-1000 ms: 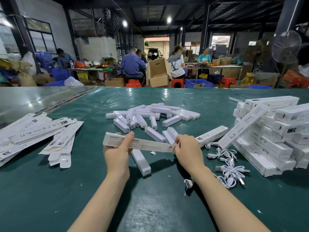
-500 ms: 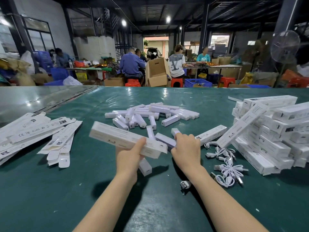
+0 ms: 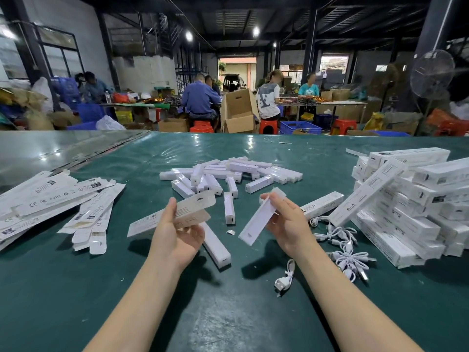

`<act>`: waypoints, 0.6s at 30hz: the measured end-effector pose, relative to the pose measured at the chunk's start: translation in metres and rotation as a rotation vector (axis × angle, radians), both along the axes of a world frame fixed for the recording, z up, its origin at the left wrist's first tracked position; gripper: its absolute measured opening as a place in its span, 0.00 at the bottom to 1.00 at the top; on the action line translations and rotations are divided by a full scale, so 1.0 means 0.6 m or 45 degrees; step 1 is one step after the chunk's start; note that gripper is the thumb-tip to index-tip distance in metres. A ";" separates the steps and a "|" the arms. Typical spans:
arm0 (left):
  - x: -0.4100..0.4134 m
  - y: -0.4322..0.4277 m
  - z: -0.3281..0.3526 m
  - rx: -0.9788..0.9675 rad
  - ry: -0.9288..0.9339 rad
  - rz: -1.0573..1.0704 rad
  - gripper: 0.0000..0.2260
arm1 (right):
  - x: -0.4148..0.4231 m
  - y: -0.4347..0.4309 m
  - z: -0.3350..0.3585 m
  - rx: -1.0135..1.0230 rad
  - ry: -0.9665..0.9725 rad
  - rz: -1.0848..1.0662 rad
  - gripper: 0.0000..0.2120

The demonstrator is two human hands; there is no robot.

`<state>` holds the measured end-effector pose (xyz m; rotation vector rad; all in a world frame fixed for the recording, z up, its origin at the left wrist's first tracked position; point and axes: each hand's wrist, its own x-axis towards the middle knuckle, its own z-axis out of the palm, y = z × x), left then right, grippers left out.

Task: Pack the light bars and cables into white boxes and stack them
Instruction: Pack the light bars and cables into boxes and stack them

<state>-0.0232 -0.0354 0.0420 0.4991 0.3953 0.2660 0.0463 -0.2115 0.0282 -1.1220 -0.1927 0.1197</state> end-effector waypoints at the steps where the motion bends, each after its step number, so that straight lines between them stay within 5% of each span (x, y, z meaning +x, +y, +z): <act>1: -0.001 0.000 0.002 0.025 0.020 -0.004 0.10 | -0.002 0.002 0.000 0.016 -0.010 0.052 0.06; 6: -0.005 0.001 0.008 -0.053 -0.061 -0.054 0.08 | -0.006 0.000 0.005 0.271 0.036 0.197 0.07; 9: -0.005 0.000 0.006 0.042 -0.114 -0.078 0.06 | -0.003 -0.004 0.007 0.396 0.123 0.151 0.02; 14: -0.001 0.005 -0.001 0.251 -0.223 -0.153 0.06 | 0.005 -0.016 0.008 0.675 0.262 0.071 0.07; 18: 0.001 0.001 -0.003 0.274 -0.321 -0.193 0.08 | 0.002 -0.013 0.007 0.543 0.117 0.163 0.05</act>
